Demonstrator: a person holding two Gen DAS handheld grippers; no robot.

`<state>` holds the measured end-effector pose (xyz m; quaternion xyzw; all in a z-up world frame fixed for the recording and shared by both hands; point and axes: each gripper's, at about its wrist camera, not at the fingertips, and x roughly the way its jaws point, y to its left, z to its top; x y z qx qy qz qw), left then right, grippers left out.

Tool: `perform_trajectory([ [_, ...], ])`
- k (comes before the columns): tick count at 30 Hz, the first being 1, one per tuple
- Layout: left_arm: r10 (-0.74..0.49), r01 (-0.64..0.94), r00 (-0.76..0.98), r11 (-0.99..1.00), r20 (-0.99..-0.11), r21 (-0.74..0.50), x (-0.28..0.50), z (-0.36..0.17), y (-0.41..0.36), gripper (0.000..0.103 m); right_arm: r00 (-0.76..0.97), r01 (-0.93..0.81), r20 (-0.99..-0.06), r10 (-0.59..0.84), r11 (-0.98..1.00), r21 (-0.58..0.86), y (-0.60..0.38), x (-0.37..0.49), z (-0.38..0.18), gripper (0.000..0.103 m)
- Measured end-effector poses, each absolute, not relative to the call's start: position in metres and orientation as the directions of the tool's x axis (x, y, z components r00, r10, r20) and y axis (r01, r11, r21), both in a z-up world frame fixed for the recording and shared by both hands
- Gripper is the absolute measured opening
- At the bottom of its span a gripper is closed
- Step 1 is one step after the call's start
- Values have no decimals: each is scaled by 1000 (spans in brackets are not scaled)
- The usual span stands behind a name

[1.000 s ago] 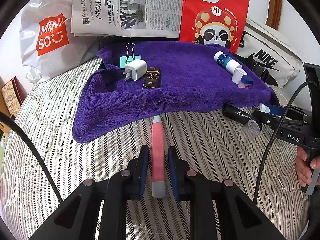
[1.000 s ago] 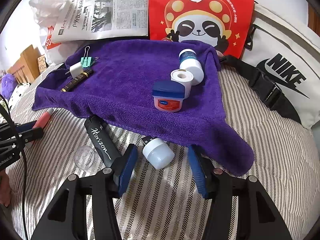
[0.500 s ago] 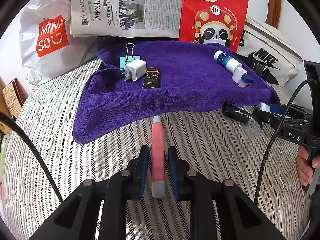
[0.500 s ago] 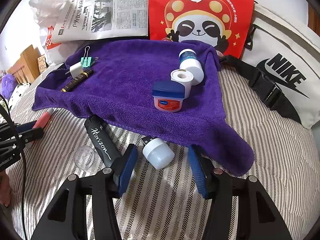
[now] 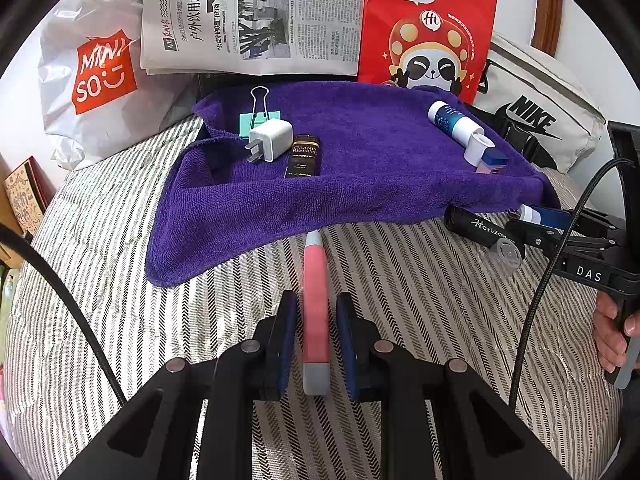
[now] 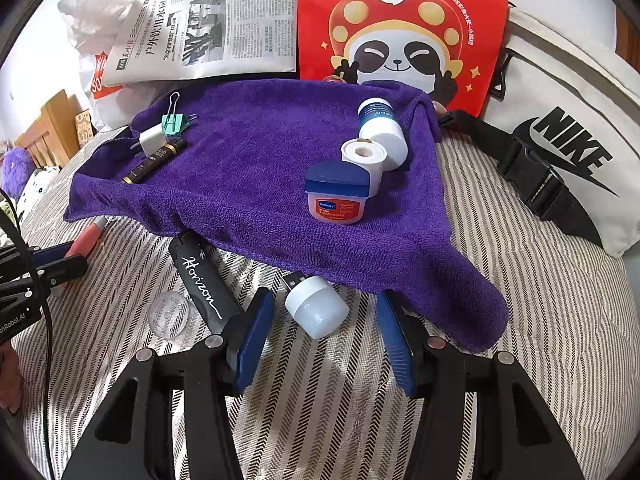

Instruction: Organize rigid objects

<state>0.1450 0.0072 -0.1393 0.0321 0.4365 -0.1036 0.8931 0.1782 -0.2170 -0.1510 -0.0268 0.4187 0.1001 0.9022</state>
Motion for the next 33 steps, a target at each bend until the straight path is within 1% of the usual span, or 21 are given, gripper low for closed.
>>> perform_trajectory([
  [14,-157,213,597,976,-786,-33,145,-139,7,20,630,-203,-761,158,978,35,-217,179,-151,54],
  [15,-157,213,597,976,-786,-33,145,-139,7,20,631,-204,-760,159,978,36,-217,178,-150,53],
  [17,-158,213,597,976,-786,-34,145,-139,7,20,630,-218,-757,175,975,44,-216,178,-150,48],
  [18,-157,213,597,976,-786,-33,145,-139,7,20,632,-220,-755,178,974,45,-215,177,-149,41],
  [19,-157,213,597,976,-786,-33,145,-139,7,20,633,-220,-753,178,974,45,-216,177,-149,32],
  [20,-157,213,597,976,-786,-33,145,-139,7,20,635,-220,-752,179,974,46,-216,176,-149,30],
  [28,-163,213,597,976,-786,-40,144,-139,7,20,629,-221,-743,228,969,111,-225,177,-149,30],
  [31,-190,212,593,974,-783,-77,145,-139,12,19,628,-220,-742,237,968,123,-226,178,-149,30],
  [33,-193,196,594,976,-781,-92,146,-139,16,14,629,-219,-742,232,969,117,-225,177,-149,30],
])
